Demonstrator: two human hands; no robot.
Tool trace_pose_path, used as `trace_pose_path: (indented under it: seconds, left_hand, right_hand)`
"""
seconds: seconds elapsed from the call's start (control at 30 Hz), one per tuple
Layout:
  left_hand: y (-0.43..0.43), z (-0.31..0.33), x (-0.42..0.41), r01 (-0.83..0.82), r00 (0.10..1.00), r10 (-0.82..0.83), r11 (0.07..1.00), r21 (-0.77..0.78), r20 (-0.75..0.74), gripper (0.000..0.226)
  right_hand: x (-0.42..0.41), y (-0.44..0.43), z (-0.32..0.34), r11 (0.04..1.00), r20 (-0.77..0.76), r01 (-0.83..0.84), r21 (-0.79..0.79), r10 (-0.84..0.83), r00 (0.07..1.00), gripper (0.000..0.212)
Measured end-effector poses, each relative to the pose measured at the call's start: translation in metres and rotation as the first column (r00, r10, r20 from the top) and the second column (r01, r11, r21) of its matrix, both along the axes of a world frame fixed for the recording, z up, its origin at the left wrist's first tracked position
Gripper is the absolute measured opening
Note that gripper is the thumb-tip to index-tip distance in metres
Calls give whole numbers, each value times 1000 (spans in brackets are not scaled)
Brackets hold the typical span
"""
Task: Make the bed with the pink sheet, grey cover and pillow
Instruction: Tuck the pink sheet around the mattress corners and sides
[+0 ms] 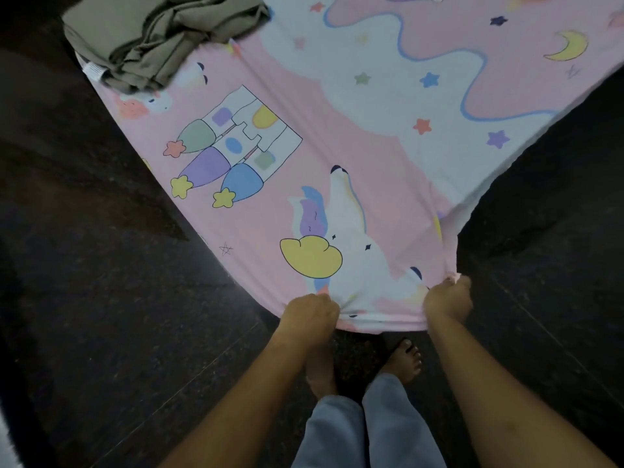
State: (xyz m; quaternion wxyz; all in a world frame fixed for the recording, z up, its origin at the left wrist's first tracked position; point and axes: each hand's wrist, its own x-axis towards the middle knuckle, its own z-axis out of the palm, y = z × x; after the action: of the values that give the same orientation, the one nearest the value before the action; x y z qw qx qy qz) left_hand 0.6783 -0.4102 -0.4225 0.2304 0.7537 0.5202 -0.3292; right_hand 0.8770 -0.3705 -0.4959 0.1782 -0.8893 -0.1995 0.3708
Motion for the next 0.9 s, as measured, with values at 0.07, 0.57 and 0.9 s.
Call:
trace_pose_path:
  seconds: [0.07,0.57,0.9]
  left_hand:
    - [2,-3,2,5,1000,-4,999,33,-31,21]
    - [9,-17,44,-378,881,351,925,28,317,30]
    - [4,-62,79,-720,441,748,625,-302,495,63]
  right_hand:
    - [-1,1,-6,997,4,-55,-47,55,998,34]
    - [6,101,-18,967,-720,253,-14,-185,669,64]
    - [25,140,-22,836,-333,429,343,-319,887,18]
